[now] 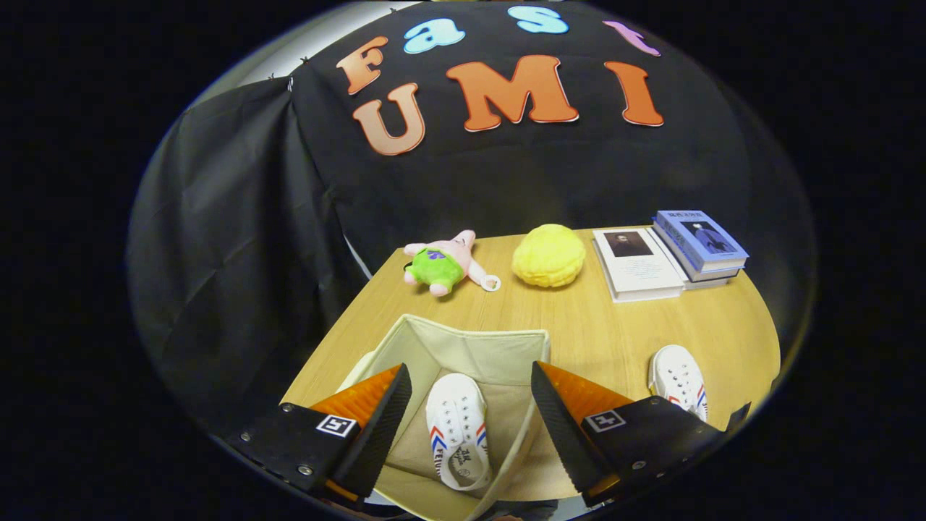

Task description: Open the storage box then place both shoes into the box .Put the left shoe in first, then the right shoe, with the right side of both shoes facing outward in a uniform manner.

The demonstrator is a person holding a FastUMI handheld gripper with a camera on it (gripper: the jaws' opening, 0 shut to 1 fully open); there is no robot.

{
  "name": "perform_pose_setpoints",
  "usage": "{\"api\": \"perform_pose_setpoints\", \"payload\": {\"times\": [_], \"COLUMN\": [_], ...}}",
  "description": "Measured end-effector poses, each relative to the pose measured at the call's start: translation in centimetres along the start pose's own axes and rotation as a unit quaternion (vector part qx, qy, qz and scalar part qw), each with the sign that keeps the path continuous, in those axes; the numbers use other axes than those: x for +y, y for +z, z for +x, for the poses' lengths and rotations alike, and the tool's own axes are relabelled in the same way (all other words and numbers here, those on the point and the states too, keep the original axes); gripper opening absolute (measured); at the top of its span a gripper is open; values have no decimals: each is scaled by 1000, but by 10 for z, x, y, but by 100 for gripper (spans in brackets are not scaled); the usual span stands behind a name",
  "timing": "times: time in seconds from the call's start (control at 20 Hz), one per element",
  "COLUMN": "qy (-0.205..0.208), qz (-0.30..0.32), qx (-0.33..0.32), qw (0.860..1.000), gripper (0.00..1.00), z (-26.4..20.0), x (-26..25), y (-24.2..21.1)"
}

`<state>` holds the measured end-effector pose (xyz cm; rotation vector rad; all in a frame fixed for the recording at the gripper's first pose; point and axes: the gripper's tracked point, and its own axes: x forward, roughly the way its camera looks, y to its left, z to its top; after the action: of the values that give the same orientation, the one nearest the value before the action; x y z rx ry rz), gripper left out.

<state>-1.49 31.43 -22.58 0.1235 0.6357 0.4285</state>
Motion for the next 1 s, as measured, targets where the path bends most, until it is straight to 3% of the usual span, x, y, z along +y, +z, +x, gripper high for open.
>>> {"api": "perform_pose_setpoints", "payload": {"times": [0.45,1.0], "qy": [-80,-149], "qz": [34,58], "qx": [-20,20], "qw": [996,987], "gripper": [99,99], "z": [-29,-47], "x": [-120,-255], "y": [1,-51]}}
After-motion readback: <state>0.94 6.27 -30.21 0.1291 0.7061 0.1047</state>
